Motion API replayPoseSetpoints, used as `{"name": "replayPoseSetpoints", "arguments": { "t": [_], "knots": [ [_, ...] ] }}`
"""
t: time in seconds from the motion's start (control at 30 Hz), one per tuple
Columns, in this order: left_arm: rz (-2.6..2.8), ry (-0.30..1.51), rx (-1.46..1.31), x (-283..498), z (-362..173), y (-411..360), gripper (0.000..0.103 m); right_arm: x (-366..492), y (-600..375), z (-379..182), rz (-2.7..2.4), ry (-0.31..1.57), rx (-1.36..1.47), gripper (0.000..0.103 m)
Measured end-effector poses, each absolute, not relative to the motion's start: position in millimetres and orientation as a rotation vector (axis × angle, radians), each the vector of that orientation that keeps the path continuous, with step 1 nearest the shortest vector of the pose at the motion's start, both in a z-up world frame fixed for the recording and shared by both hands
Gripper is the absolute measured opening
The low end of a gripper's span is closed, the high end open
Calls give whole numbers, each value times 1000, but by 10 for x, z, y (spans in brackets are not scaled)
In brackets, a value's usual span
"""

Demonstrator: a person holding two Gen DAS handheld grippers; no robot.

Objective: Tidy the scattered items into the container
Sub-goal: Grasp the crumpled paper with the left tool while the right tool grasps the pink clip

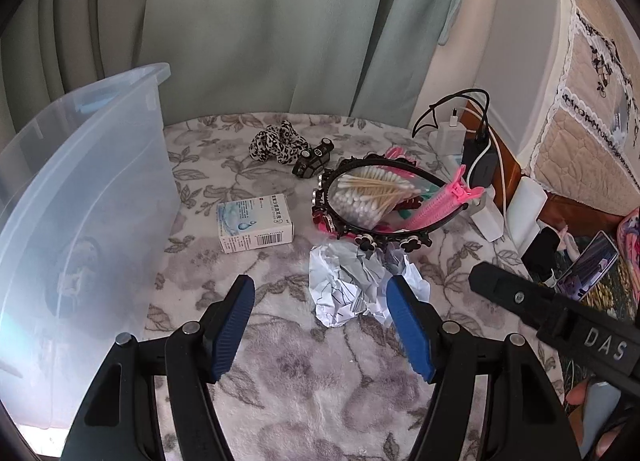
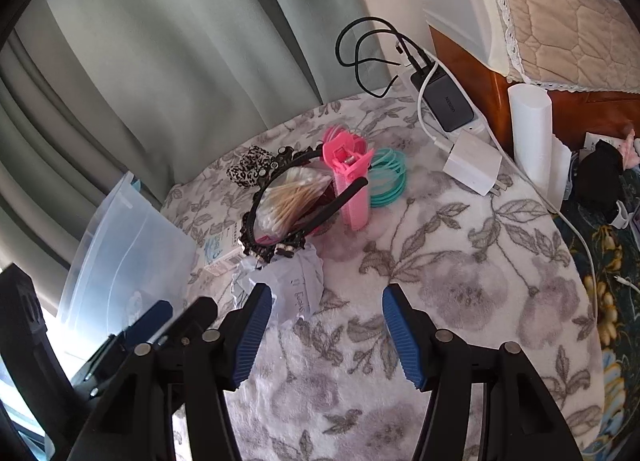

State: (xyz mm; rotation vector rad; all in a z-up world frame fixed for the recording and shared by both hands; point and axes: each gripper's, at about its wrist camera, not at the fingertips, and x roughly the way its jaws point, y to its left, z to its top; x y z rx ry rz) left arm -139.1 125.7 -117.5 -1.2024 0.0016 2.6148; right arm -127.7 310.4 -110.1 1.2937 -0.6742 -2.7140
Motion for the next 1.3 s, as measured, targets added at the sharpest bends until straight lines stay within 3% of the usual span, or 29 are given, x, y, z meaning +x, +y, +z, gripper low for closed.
{"name": "replayPoseSetpoints", "arguments": {
  "t": [0.67,0.73,0.9,1.3],
  "knots": [
    [2524,37,-1236,-1774,-1614,1552,67,-2068,3286,-1215,-2778,-678,1252,61],
    [2519,30,-1229,-1778,-1623,1570,65,-2114,3305,-1215,-2787,-665,1242,57],
    [2504,30,-1215,-1768,-1610,1619,52,-2156,3322,-1230,-2790,-652,1233,34],
    [2512,10,-1208,-1660,-1493,1551,44,-1919,3461,-897,-2856,-686,1044,32]
  ]
}}
